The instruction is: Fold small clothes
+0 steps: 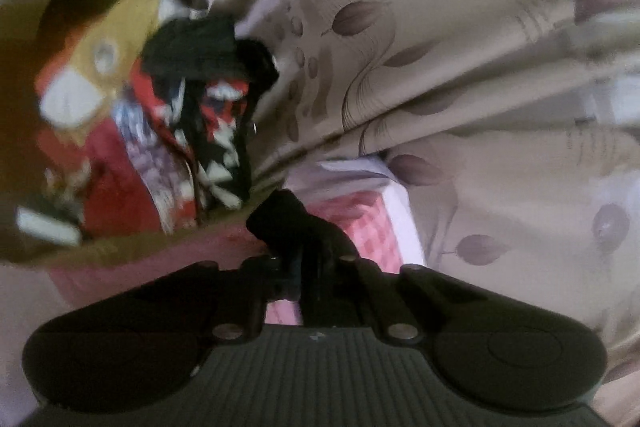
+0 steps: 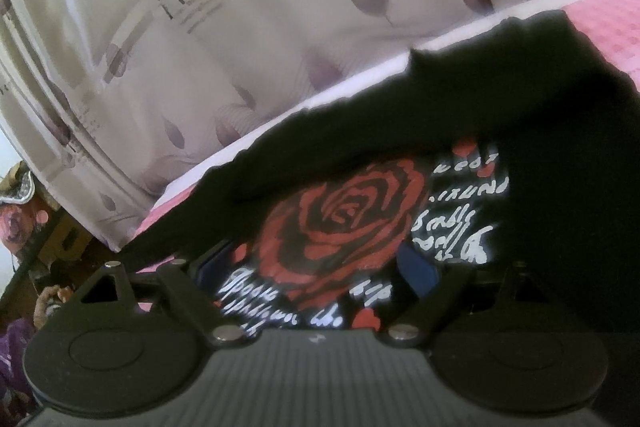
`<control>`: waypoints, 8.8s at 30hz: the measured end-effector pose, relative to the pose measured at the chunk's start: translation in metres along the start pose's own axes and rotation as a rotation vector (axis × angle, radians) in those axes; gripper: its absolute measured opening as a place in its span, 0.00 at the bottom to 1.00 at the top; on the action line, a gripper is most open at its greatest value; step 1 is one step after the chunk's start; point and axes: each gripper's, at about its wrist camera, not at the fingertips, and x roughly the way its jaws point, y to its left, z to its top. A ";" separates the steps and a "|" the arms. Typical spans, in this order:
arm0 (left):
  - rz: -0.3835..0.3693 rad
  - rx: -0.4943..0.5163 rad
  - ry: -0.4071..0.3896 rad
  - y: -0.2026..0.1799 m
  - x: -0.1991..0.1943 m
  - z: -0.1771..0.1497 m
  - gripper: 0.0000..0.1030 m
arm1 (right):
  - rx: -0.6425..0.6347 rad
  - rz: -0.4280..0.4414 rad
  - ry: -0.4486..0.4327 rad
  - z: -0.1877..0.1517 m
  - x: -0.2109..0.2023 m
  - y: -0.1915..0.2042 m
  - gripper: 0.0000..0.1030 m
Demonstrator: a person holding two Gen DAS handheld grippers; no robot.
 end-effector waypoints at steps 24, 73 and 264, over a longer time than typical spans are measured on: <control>-0.588 0.642 0.328 -0.358 -0.005 -0.380 0.02 | 0.216 0.057 -0.175 0.006 -0.059 -0.041 0.86; -0.262 0.689 0.135 -0.170 -0.007 -0.387 1.00 | -0.103 -0.324 -0.033 0.132 0.022 -0.123 0.10; -0.213 0.752 0.152 -0.275 0.094 -0.295 0.96 | 0.021 -0.103 -0.150 0.197 0.087 -0.088 0.65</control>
